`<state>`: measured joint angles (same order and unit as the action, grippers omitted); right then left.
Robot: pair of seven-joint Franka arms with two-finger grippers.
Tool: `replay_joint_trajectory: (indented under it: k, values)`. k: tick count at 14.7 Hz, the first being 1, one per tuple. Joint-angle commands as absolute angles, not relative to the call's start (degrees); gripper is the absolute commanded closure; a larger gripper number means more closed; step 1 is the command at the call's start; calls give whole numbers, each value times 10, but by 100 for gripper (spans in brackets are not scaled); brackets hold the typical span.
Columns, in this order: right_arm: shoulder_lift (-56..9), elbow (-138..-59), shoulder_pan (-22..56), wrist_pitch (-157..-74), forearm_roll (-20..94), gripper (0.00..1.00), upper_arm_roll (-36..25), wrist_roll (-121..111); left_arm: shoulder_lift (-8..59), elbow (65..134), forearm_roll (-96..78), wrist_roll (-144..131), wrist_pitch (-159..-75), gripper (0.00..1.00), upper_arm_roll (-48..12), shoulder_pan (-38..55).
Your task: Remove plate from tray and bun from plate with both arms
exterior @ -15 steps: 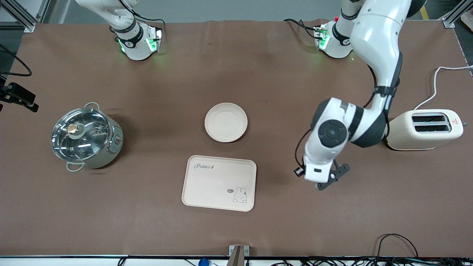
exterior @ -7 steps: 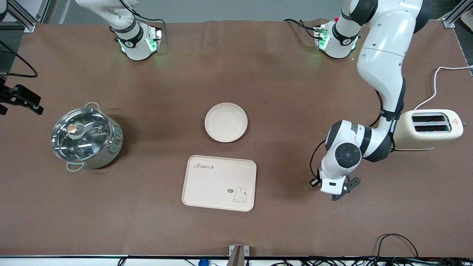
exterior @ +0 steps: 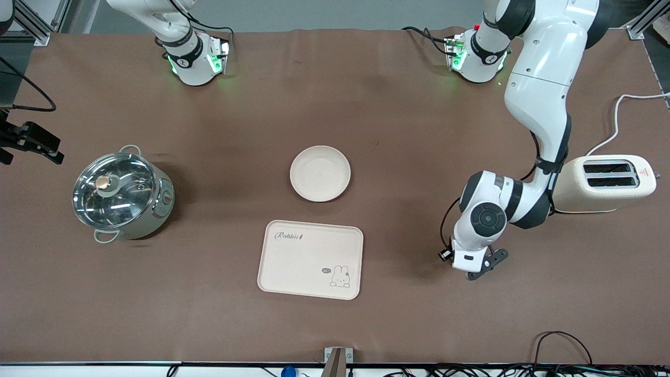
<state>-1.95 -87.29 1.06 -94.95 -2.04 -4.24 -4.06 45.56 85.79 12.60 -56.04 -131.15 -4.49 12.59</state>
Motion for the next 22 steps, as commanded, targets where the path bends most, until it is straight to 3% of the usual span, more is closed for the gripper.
replay_joint_trajectory:
  k: [1, 8, 16, 22]
  values:
    - [-13, -881, 9, -955, -12, 0, -42, -35, 388, 869, 139, -535, -1276, 0, -54, 118]
    - [-11, -881, 8, -941, -12, 0, -43, -38, 236, 857, 114, -430, -1175, 0, -57, 105]
    - [-8, -879, 9, -911, -11, 0, -43, -33, 88, 846, 90, -191, -979, 0, -55, 63]
    - [-8, -879, 11, -911, -11, 0, -42, -34, -15, 900, 41, -69, -898, 0, -49, 31]
